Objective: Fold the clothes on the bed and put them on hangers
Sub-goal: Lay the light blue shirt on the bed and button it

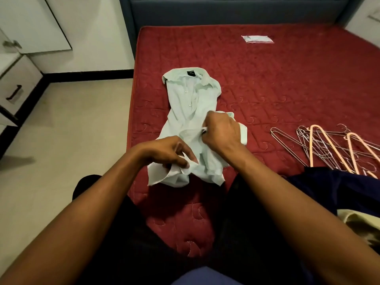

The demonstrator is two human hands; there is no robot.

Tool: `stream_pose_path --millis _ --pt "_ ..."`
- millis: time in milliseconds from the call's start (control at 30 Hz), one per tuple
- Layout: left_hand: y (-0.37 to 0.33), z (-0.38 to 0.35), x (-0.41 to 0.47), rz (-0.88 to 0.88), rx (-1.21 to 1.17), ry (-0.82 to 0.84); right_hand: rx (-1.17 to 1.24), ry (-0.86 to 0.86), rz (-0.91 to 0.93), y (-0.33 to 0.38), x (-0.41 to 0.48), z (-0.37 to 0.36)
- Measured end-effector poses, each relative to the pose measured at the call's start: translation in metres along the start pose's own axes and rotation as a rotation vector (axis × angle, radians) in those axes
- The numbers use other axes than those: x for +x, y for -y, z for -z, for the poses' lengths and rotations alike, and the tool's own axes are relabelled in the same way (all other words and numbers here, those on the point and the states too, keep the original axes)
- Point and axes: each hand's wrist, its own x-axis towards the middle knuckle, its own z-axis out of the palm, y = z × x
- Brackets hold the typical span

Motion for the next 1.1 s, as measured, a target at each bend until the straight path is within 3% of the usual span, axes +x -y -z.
stream_pose_path --millis 33,100,133,167,300,400,467,567,633,767,867,933,1000,1100 --pt "-0.005 -0.001 -0.003 0.019 -0.016 0.159 0.038 0.146 0.039 0.006 -0.003 -0.001" --pt "-0.011 0.001 -0.005 0.073 0.0 0.451 0.191 0.669 0.045 0.016 -0.011 -0.007" --pt "-0.01 0.004 -0.006 0.091 0.007 0.51 0.307 0.919 -0.012 0.018 -0.014 -0.01" --pt "-0.007 0.008 -0.008 0.105 0.008 0.5 0.425 1.064 -0.07 0.015 -0.017 -0.012" --pt "0.015 0.02 -0.015 0.189 -0.09 0.135 0.712 1.028 -0.174 -0.008 -0.014 -0.013" --pt "0.031 0.021 -0.008 0.206 -0.113 -0.286 0.735 1.247 -0.106 -0.017 -0.012 -0.012" --pt "0.039 0.018 0.004 0.203 -0.115 -0.531 0.658 1.146 -0.105 -0.02 -0.006 -0.017" --pt "0.048 0.018 0.031 0.186 0.01 -0.811 0.429 0.525 -0.116 -0.025 0.024 -0.038" --pt "0.054 0.02 0.052 0.271 0.151 -0.848 0.253 0.232 -0.161 -0.029 0.043 -0.054" --pt "0.069 0.019 0.084 0.418 0.133 -0.738 0.18 0.367 -0.315 -0.038 0.054 -0.09" --pt "0.073 0.013 0.089 0.304 0.122 -0.691 0.124 0.422 -0.189 -0.044 0.05 -0.109" --pt "0.073 0.012 0.084 0.249 0.21 -0.577 0.079 0.555 -0.121 -0.046 0.052 -0.103" --pt "0.07 0.018 0.079 0.29 0.363 -0.365 0.166 0.761 -0.165 -0.046 0.057 -0.087" --pt "0.051 0.025 0.072 0.423 0.366 0.138 0.299 1.138 -0.213 -0.04 0.06 -0.061"
